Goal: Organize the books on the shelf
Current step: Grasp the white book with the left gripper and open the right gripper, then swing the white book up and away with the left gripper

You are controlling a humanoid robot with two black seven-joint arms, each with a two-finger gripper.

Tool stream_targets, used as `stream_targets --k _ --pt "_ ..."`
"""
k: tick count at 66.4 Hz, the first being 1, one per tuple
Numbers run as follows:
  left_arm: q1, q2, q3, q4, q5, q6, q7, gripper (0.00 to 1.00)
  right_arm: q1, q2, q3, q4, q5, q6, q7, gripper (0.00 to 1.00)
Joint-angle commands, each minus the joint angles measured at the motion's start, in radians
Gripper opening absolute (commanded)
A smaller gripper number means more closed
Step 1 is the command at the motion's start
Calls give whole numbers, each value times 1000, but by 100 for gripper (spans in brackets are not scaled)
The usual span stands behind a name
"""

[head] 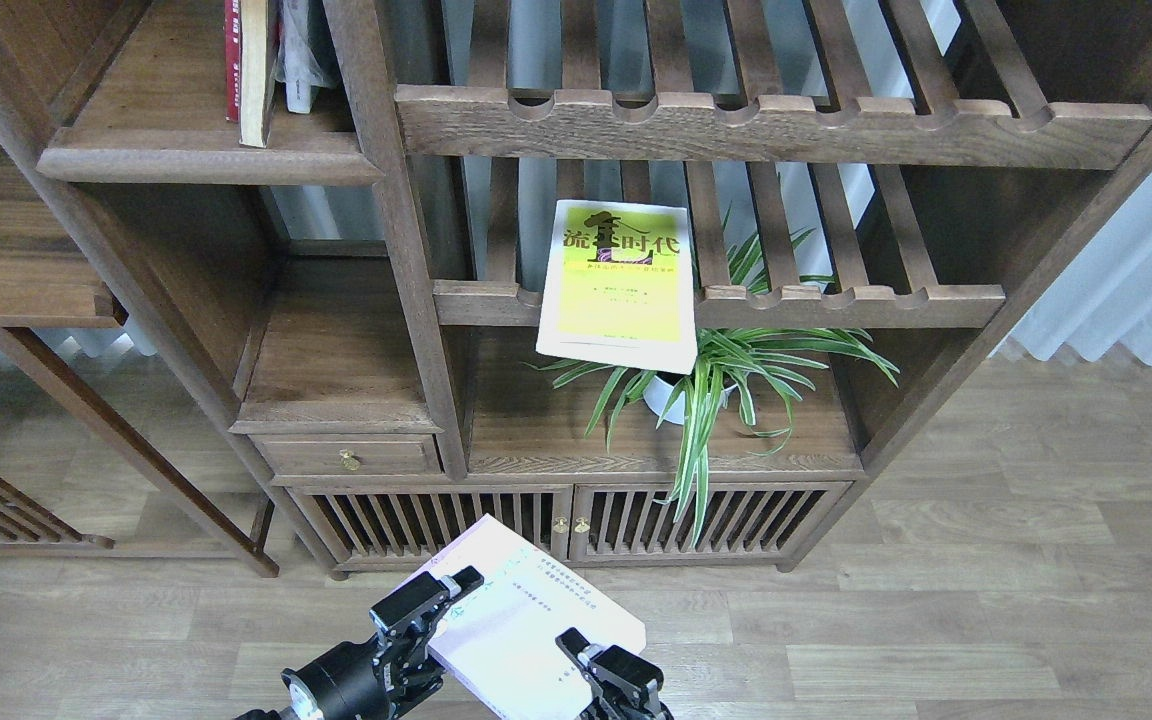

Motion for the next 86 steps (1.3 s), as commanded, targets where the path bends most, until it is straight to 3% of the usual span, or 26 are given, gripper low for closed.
stream_targets --k 1,16,32,35,42,43,45,61,76,86 --pt "7 -29 -2 2 -9 0 -4 9 -8 0 0 0 -13 0 -2 10" --pt "-1 -42 -5 3 -9 0 -4 0 -16 0 0 -2 -27 0 -1 12" --pt "-9 -29 -11 6 -6 0 -4 0 -16 0 6 -2 -32 0 1 20" --pt "-9 -22 -14 6 -5 0 -4 0 -15 0 9 -2 -35 0 1 31" --pt "-12 -3 -14 6 -2 0 -4 0 7 0 13 0 -39 0 1 83" --pt "-12 3 -14 5 -2 0 -4 0 11 0 15 0 -41 0 2 94" --pt "-12 9 -14 5 0 0 -4 0 19 -3 16 0 -41 0 4 99" --pt "-10 76 -65 8 67 0 -24 0 59 -61 157 -61 -29 0 16 99" --pt "0 172 -258 19 518 0 -176 0 130 -69 190 -103 -29 0 16 99" --pt "2 227 -352 -12 702 0 -177 0 151 -66 191 -104 -27 0 18 99"
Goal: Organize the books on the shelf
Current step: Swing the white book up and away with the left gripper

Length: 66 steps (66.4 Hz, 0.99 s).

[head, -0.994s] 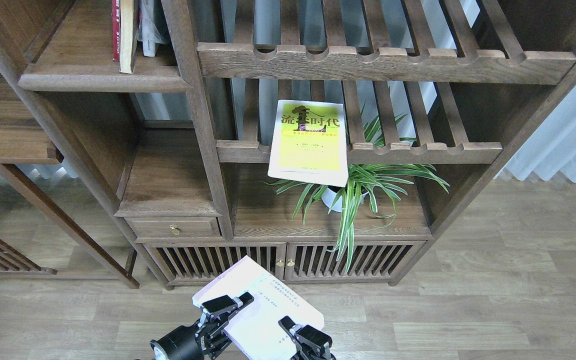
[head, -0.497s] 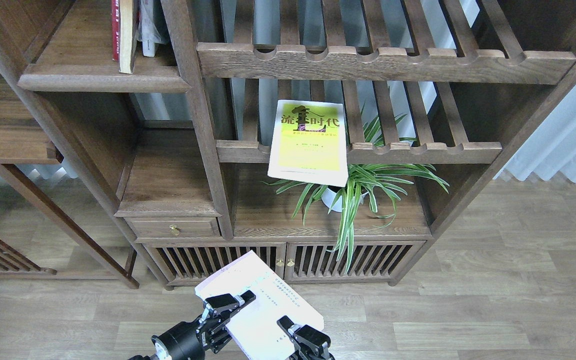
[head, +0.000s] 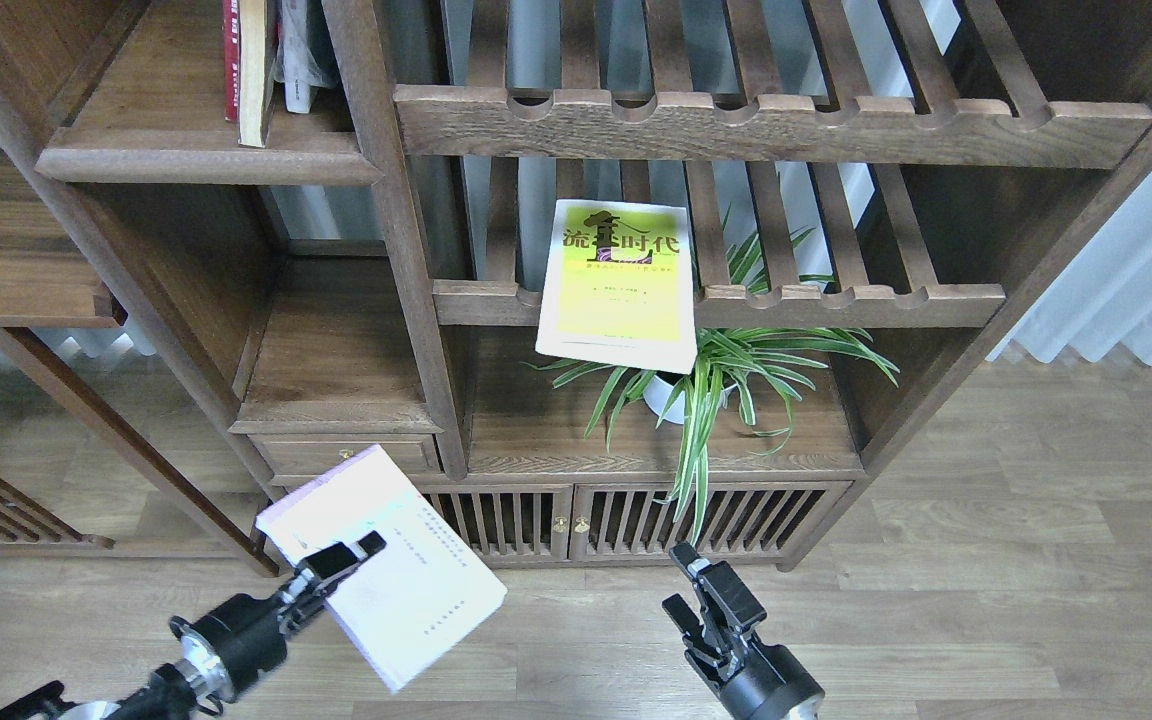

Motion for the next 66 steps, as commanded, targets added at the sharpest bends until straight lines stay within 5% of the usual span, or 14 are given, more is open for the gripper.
stream_targets --k 1,17,42,66 --pt "-1 45 -69 -25 132 0 -7 0 12 2 2 -1 0 0 1 99" --pt "-5 104 -265 -119 306 0 18 0 32 -18 3 -14 3 0 0 99" --pt "56 160 -482 -352 366 0 222 0 95 -13 2 -80 28 0 0 99" --pt "219 160 -882 -334 355 0 251 0 124 -21 23 -102 46 0 3 99"
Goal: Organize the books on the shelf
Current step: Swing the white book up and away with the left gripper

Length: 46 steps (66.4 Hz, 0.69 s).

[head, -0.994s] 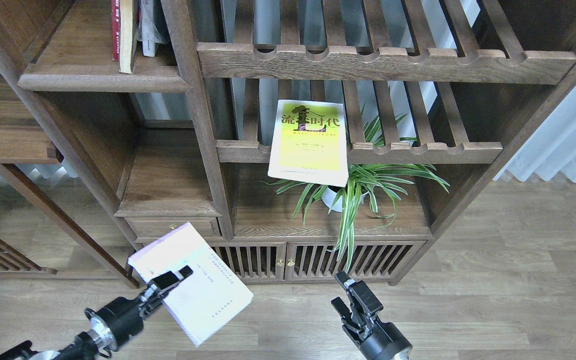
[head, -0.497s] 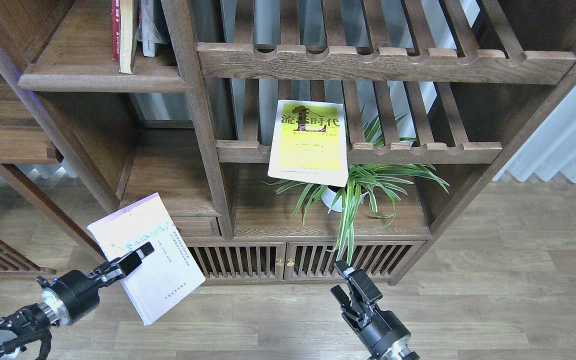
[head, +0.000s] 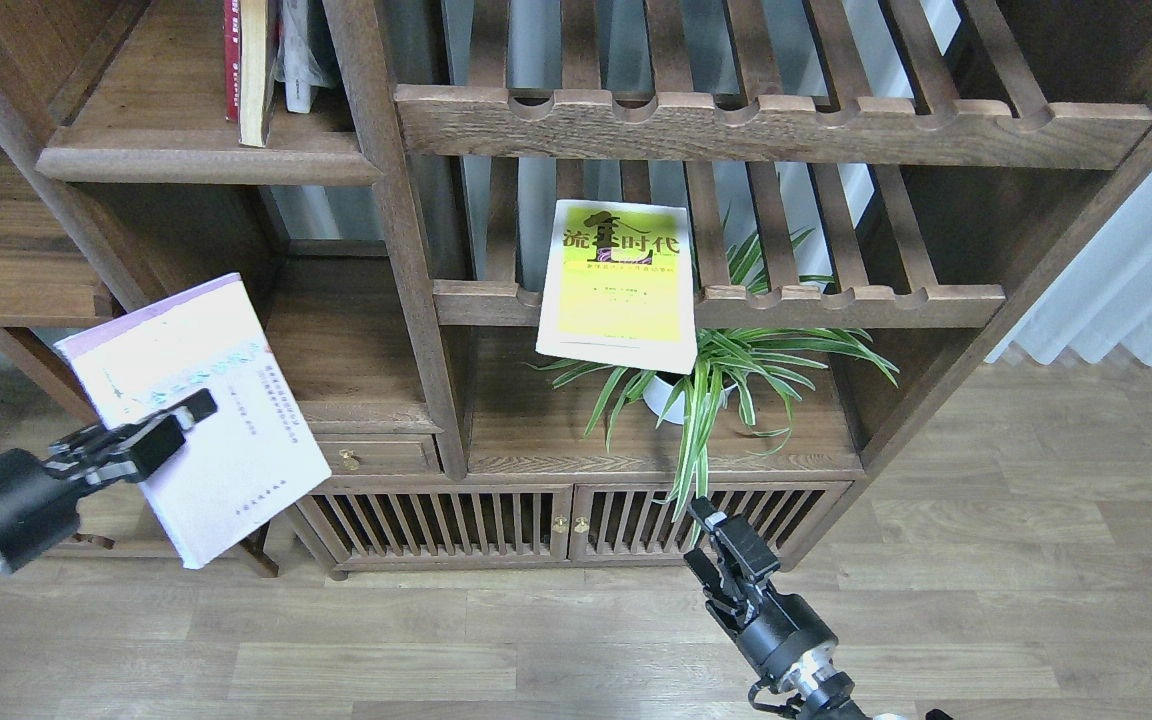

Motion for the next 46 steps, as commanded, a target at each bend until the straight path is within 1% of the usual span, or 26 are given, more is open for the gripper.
stream_targets --k 1,6,14,25,29,36,39,46 --pt "14 -2 -122 21 -11 0 5 0 15 1 11 -2 3 0 0 99" --pt "11 -1 -150 22 -16 0 14 0 25 3 18 -2 6 0 2 99" --pt "-13 1 -188 16 -18 0 56 0 43 3 53 -2 4 0 2 99" --pt "-75 -2 -204 9 -13 0 80 0 71 -2 56 -3 6 0 2 99" --pt "-99 -1 -222 3 -10 0 94 0 83 -3 56 0 6 0 0 99" --pt "-162 2 -250 3 -8 0 138 0 112 -8 54 -6 4 0 -3 99" --pt "-206 7 -254 4 -5 0 146 0 133 -9 54 -17 6 0 -3 99" --pt "-251 25 -253 7 8 0 154 0 138 -9 54 -17 6 0 -3 99"
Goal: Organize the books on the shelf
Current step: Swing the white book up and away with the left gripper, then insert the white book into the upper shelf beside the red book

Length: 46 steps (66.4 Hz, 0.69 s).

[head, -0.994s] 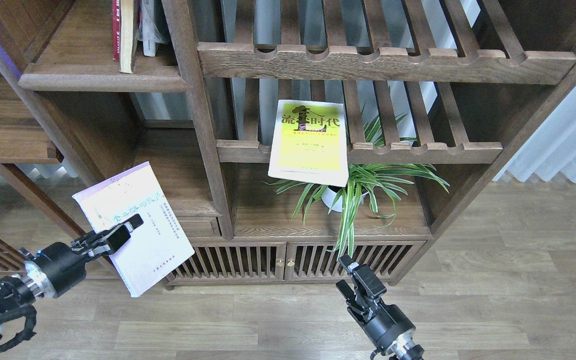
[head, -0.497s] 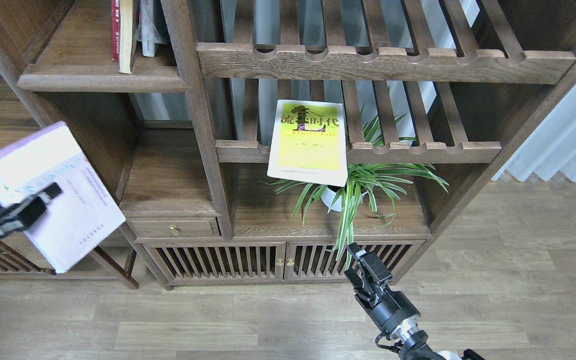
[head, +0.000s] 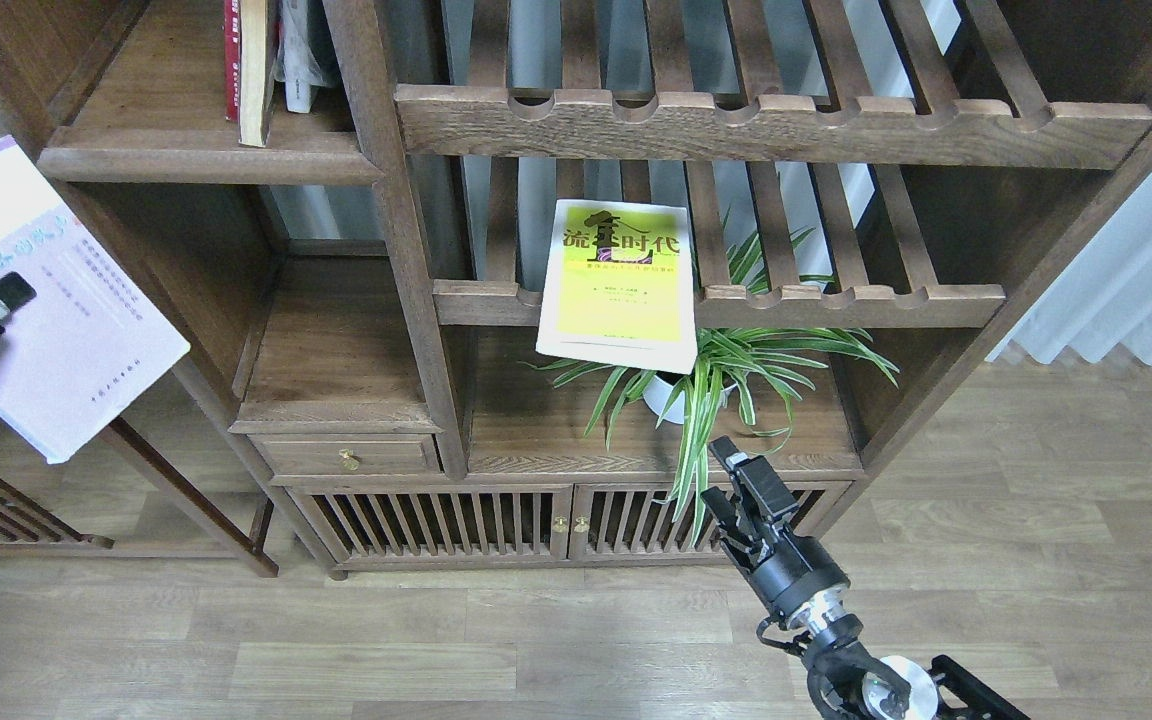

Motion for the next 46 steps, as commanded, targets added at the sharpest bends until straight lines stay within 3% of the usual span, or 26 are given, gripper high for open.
stream_targets --k 1,25,46 --pt "-66 19 0 6 19 0 12 0 13 -1 -1 -4 1 0 0 99" --pt "-505 21 156 169 202 0 12 0 26 -4 -1 -4 1 0 -5 99" --pt "-727 -10 248 312 332 0 12 0 5 -4 -2 -4 2 0 -4 99"
